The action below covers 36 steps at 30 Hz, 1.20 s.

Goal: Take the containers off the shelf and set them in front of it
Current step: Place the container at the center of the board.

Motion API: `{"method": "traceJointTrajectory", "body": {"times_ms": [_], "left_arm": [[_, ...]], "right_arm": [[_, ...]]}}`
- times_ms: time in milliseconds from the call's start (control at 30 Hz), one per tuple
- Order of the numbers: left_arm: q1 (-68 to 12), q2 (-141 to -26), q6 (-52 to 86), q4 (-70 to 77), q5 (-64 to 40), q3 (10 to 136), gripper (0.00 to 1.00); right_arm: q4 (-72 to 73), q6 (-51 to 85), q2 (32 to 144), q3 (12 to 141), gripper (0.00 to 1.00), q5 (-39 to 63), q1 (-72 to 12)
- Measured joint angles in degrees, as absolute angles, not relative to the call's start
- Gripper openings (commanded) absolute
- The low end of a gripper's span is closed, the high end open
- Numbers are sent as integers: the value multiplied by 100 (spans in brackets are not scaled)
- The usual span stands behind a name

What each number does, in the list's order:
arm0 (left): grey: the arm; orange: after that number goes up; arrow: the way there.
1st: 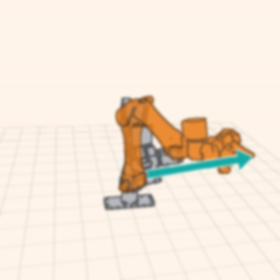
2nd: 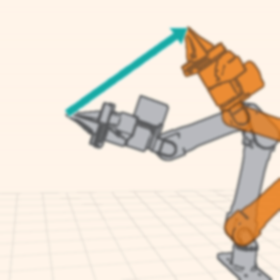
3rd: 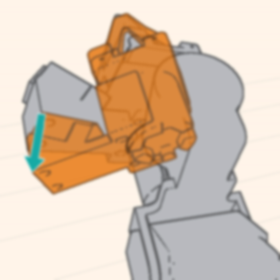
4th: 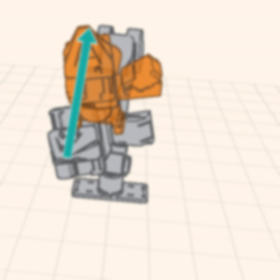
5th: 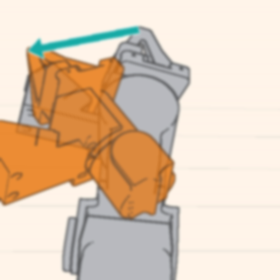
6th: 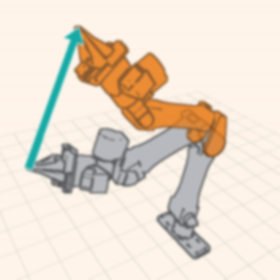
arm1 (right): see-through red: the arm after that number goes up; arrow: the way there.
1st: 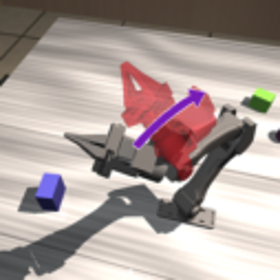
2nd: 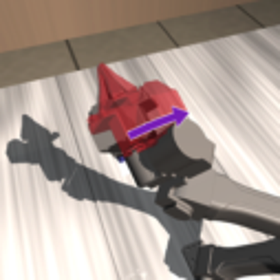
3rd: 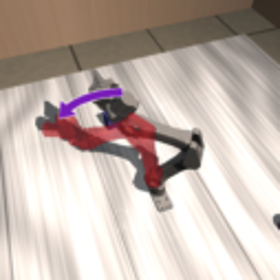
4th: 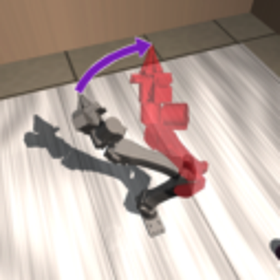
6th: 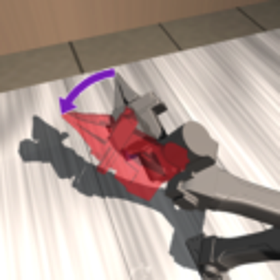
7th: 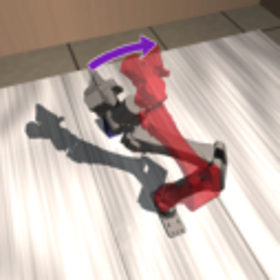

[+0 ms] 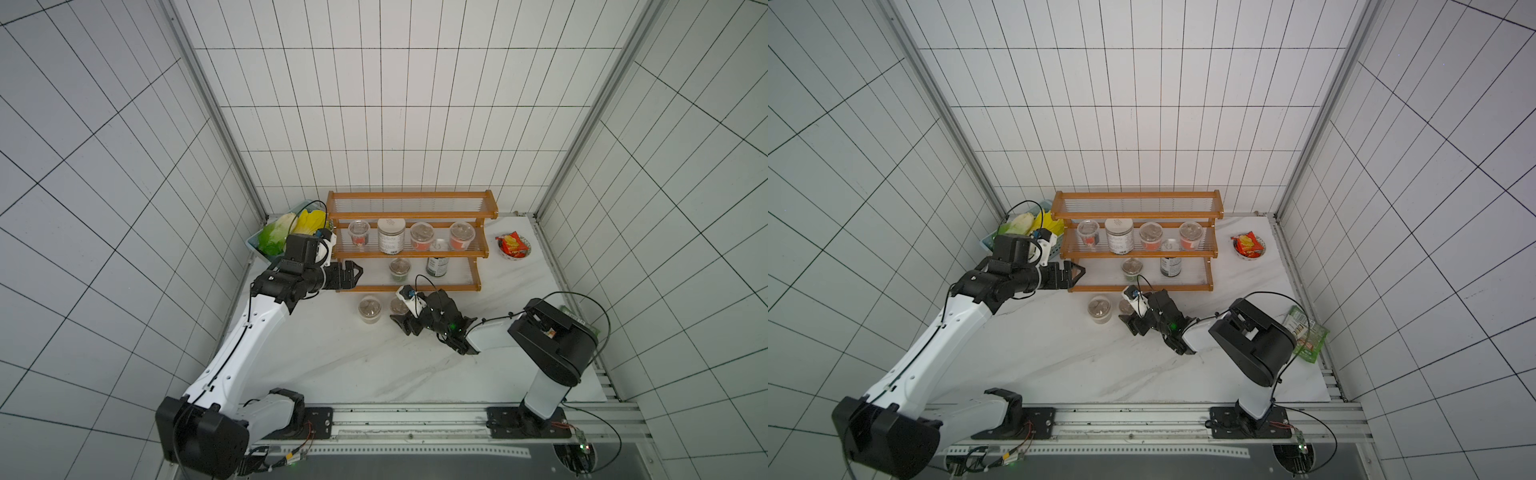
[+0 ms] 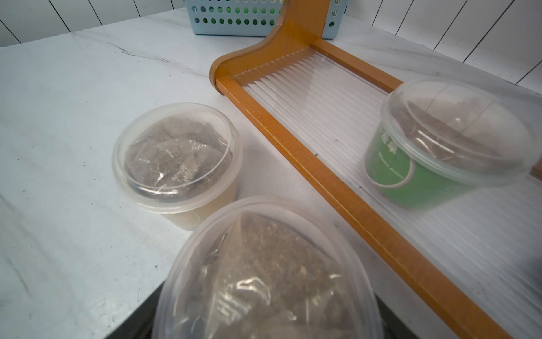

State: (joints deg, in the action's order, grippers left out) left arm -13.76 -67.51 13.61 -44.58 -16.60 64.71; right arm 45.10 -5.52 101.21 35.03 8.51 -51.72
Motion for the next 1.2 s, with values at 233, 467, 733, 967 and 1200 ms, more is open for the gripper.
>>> {"method": "traceJointTrajectory", "body": {"times_ms": [233,467,733,967,1200], "left_arm": [[-1376,-6772,1358,-4436,-1662,6471,98],[-1376,-6796,1354,-4434,-1675,6469,98],[-1376,-6831,1352,-4431,-1728,6469,98],[-1376,-6836,1350,-4431,-1769,6469,98],[-1376,-6849,1347,-4431,-1791,6469,98]], "right_arm": [[4836,-558,10409,3503,82,860,-5168],[5019,-591,10501,3500,87,786,-5157],[4943,-690,10466,3328,89,611,-5033],[4925,-711,10392,3234,91,543,-5019],[4840,-714,9950,3039,91,456,-5017]]}}
